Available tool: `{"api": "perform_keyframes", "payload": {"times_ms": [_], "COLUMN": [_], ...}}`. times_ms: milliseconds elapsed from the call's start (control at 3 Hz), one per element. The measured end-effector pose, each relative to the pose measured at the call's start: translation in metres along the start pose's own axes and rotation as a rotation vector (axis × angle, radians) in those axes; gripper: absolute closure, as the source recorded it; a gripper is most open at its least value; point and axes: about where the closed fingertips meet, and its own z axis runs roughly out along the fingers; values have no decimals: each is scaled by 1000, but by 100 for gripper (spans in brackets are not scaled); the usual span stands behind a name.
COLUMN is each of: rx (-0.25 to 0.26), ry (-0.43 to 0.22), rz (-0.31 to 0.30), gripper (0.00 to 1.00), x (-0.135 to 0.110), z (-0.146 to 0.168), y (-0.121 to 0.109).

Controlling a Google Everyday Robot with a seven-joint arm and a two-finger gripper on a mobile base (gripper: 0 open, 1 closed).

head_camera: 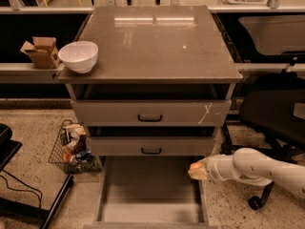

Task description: Place orange into bottom drawer

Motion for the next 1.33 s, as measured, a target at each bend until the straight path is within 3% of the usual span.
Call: {"api": "perform_keyframes", "payload": {"times_ms": [333, 667, 1000, 1333], "rx": [-3, -14, -22, -47], "ry": [2, 8, -49, -66], "rz": [-3, -15, -61, -64], "gripper": [100, 100, 100, 100], "x": [2, 10, 24, 44], "z": [6, 33, 110, 171], "y": [2, 13, 20, 32]}}
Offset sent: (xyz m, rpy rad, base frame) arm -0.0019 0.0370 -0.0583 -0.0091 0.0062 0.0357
